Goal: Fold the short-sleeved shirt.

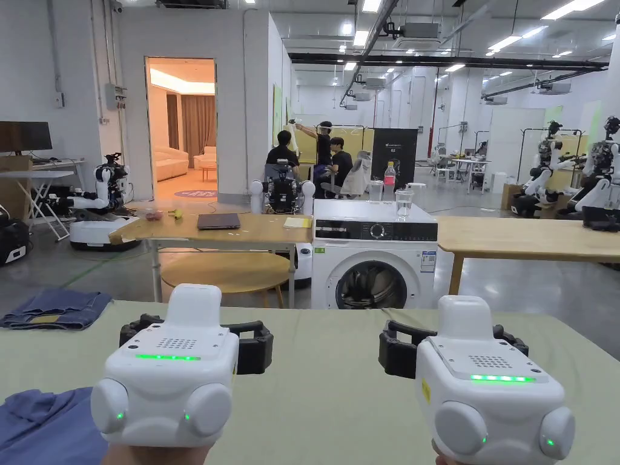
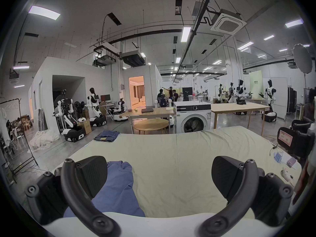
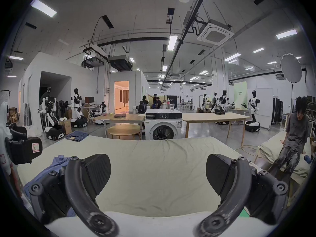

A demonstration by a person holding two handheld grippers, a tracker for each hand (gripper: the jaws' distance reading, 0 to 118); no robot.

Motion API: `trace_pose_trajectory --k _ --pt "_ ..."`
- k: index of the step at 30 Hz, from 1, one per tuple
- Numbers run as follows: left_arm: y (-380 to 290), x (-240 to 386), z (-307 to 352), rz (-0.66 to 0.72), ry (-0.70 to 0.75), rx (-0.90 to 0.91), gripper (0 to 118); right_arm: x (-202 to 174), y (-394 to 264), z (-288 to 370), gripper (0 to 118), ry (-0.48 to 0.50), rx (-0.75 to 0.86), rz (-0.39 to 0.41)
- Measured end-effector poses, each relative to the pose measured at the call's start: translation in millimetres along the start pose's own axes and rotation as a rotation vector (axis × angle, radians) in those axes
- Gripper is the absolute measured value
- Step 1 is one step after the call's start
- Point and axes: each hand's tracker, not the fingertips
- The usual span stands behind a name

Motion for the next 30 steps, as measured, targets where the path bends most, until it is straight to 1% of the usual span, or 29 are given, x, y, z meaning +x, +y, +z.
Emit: trace_pose_trajectory --k 7,14,17,19,26,30 --pt "1.5 -1.0 0.9 0.015 0.006 0.000 118 0.4 0.4 0.6 112 -0.013 -0.004 0.010" --pt "1.8 0.7 1.2 0.003 0.003 0.003 118 0.3 1.7 1.4 112 -0.002 0.000 0.013" --pt "1.3 1.6 1.1 -0.005 0.003 0.006 118 1.2 1.7 0.6 112 0.029 -0.014 -0.012" --pt "1.0 1.6 0.8 -0.001 0.001 0.007 118 1.1 1.6 -0.1 112 0.029 -0.014 -0.012" --pt "-0.2 1.6 0.5 -0.008 0.005 0.006 118 -3.4 0.7 0.9 112 0.008 -0.010 0.038" --pt "-1.5 1.3 -0.8 -0.007 0.001 0.002 118 -4.7 -0.7 -0.1 112 0.000 -0.015 0.045"
